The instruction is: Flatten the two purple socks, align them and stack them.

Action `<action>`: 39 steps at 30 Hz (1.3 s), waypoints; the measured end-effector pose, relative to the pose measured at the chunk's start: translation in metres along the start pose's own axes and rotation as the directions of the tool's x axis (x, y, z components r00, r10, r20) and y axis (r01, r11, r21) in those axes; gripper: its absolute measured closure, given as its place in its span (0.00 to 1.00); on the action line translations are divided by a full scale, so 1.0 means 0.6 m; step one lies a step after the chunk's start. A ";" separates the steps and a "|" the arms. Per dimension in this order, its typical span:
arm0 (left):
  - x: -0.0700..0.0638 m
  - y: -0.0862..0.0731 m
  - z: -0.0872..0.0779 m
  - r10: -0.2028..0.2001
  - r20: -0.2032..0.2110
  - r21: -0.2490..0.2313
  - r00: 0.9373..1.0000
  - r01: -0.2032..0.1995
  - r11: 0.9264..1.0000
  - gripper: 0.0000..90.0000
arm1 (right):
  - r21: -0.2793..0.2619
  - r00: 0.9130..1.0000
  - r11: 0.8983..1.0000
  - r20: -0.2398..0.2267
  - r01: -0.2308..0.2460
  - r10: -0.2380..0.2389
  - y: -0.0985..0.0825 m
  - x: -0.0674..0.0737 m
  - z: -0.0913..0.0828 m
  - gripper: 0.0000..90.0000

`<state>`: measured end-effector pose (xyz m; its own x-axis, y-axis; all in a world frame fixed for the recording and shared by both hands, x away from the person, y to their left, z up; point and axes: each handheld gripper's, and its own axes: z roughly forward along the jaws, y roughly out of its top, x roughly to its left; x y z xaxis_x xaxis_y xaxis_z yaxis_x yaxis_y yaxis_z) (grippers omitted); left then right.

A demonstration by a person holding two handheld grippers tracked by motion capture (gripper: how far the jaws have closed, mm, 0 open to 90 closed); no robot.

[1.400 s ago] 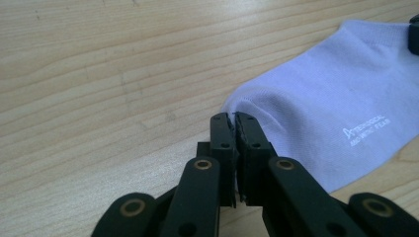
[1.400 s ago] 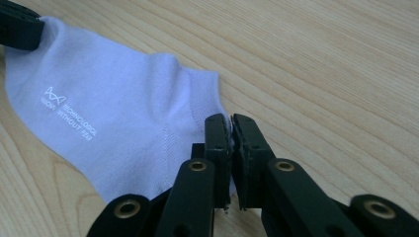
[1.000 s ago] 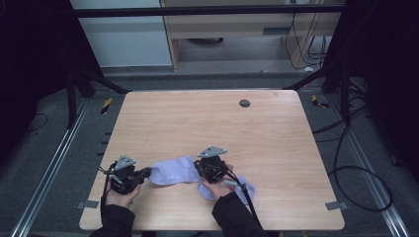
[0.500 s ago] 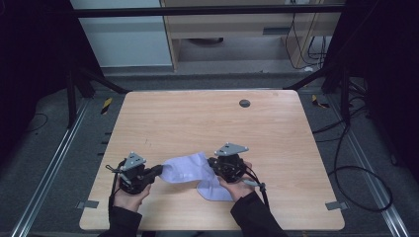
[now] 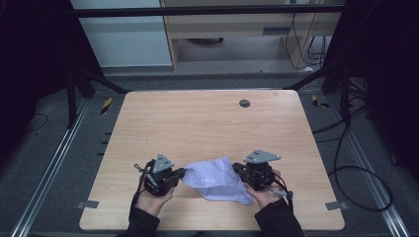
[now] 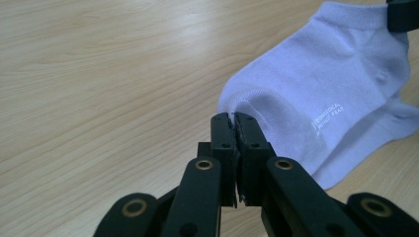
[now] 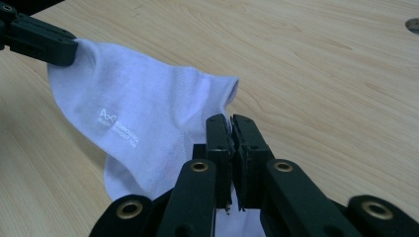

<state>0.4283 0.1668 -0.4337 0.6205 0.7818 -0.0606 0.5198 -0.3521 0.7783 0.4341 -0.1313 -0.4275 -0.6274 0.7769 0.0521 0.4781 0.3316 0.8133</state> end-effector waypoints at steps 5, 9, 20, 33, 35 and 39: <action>-0.020 0.006 0.016 0.021 0.019 0.015 1.000 -0.022 1.000 0.97 | 0.003 1.000 1.000 0.011 -0.005 0.005 -0.018 -0.008 -0.019 0.97; -0.033 0.008 0.028 0.040 0.027 0.031 0.999 -0.041 0.999 0.97 | 0.007 1.000 1.000 0.017 -0.013 0.013 -0.033 -0.014 -0.030 0.97; -0.050 0.000 0.059 0.055 0.054 0.087 0.997 -0.059 0.994 0.97 | 0.044 1.000 0.999 0.013 -0.021 0.021 -0.063 -0.014 -0.039 0.97; -0.048 -0.016 0.087 0.061 0.063 0.142 0.996 -0.069 0.987 0.97 | 0.104 0.999 0.994 0.009 -0.037 0.036 -0.087 -0.017 -0.032 0.96; -0.048 -0.017 0.091 0.059 0.063 0.150 0.996 -0.068 0.986 0.97 | 0.110 0.999 0.993 0.015 -0.040 0.039 -0.090 -0.019 -0.029 0.96; -0.048 -0.021 0.100 0.064 0.061 0.164 0.996 -0.073 0.984 0.97 | 0.132 0.999 0.990 0.024 -0.047 0.044 -0.096 -0.023 -0.021 0.96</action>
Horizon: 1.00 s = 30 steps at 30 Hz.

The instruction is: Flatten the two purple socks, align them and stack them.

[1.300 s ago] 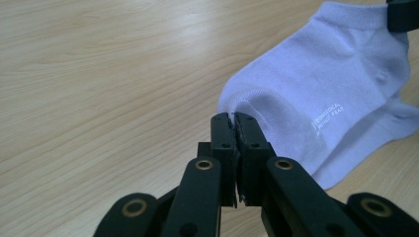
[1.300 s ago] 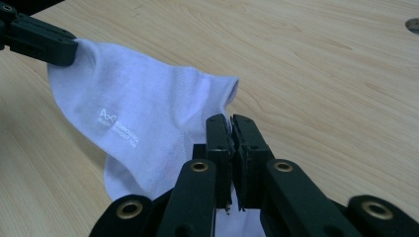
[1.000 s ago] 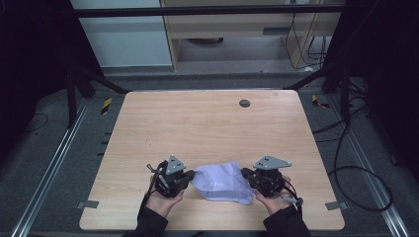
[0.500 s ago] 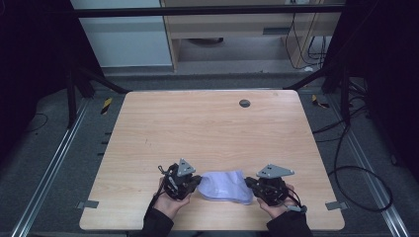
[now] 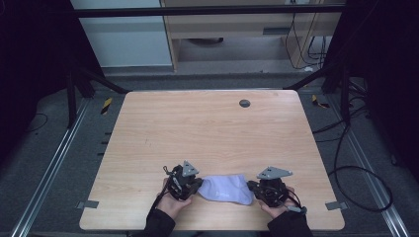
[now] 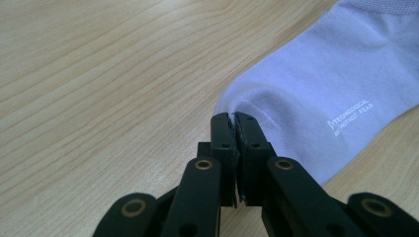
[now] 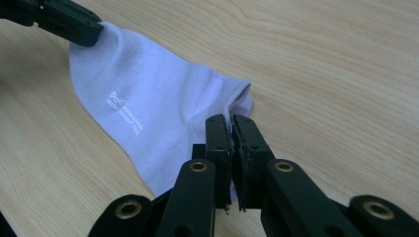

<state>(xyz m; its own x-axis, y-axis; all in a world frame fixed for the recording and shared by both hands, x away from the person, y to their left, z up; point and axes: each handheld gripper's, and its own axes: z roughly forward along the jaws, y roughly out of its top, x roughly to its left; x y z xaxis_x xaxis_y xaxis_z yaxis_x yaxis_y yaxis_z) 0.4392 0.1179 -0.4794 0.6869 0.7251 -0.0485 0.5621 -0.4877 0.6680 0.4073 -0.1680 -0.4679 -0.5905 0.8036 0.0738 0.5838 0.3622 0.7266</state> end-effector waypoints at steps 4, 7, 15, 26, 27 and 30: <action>0.001 -0.003 0.008 0.001 -0.003 0.005 1.000 -0.001 1.000 0.94 | 0.015 1.000 1.000 0.006 -0.006 0.006 -0.004 -0.004 0.007 0.95; 0.004 -0.004 0.007 0.002 -0.010 -0.004 1.000 -0.002 1.000 0.89 | 0.035 1.000 0.999 0.018 -0.009 0.008 -0.009 -0.007 0.014 0.91; -0.002 0.011 -0.023 -0.014 -0.009 -0.111 1.000 0.013 0.994 0.78 | -0.096 1.000 0.995 0.007 0.013 -0.012 -0.004 -0.003 0.003 0.78; -0.049 0.004 0.031 0.081 0.037 -0.031 0.996 -0.080 0.996 0.89 | -0.014 0.998 0.999 -0.047 0.031 -0.032 -0.012 0.007 0.050 0.98; -0.048 0.004 0.031 0.074 0.040 -0.031 0.996 -0.073 0.997 0.89 | -0.006 0.999 1.000 -0.043 0.027 -0.027 -0.014 0.005 0.050 0.98; -0.047 0.003 0.032 0.067 0.042 -0.035 0.997 -0.066 0.997 0.89 | 0.018 0.999 1.000 -0.037 0.008 -0.008 -0.022 -0.001 0.051 0.98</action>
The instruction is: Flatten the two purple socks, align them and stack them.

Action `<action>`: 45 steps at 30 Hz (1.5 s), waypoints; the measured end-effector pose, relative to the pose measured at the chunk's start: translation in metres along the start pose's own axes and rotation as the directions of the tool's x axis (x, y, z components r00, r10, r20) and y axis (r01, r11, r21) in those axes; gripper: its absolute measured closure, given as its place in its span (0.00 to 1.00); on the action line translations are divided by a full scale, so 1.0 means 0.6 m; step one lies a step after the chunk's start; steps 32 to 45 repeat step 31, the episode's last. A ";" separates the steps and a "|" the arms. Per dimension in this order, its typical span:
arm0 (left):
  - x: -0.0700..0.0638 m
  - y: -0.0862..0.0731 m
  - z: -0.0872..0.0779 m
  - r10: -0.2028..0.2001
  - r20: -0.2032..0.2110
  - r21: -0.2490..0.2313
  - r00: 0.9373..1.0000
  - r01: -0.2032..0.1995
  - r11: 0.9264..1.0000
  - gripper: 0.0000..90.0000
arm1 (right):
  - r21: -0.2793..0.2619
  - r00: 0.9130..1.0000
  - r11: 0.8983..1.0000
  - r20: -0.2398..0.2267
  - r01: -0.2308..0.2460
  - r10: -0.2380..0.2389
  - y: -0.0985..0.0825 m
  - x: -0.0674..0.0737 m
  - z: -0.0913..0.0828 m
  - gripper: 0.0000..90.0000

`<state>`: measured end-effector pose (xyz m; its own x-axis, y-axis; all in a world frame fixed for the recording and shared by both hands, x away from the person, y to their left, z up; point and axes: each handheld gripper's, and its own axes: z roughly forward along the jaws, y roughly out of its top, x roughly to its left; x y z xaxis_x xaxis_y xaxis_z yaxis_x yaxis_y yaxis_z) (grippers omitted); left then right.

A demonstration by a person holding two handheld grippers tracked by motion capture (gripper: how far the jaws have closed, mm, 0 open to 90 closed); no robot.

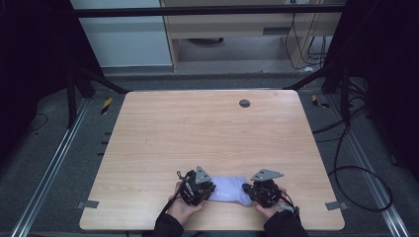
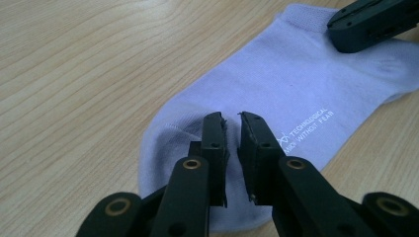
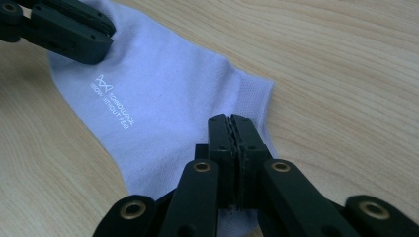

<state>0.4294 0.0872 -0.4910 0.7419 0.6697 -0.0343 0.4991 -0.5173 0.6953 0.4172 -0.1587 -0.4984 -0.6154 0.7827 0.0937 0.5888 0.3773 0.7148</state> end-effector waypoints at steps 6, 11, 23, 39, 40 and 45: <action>0.012 0.003 -0.016 -0.023 0.000 -0.062 1.000 0.023 0.998 0.79 | -0.049 1.000 0.999 -0.008 -0.001 0.001 0.006 -0.006 -0.013 0.89; 0.033 0.009 -0.047 -0.054 -0.013 -0.133 0.998 0.052 0.990 0.68 | -0.135 0.998 0.990 0.039 -0.037 0.043 0.009 -0.036 -0.032 0.73; 0.114 -0.026 -0.108 -0.145 -0.109 -0.193 0.983 0.122 0.974 0.49 | -0.222 0.965 0.965 0.187 -0.141 0.184 -0.014 -0.119 -0.057 0.32; 0.173 -0.067 -0.144 -0.196 -0.181 -0.203 0.964 0.158 0.966 0.41 | -0.226 0.956 0.961 0.210 -0.158 0.206 -0.024 -0.144 -0.061 0.24; 0.173 -0.067 -0.144 -0.196 -0.181 -0.203 0.964 0.158 0.966 0.41 | -0.226 0.956 0.961 0.210 -0.158 0.206 -0.024 -0.144 -0.061 0.24; 0.173 -0.067 -0.144 -0.196 -0.181 -0.203 0.964 0.158 0.966 0.41 | -0.226 0.956 0.961 0.210 -0.158 0.206 -0.024 -0.144 -0.061 0.24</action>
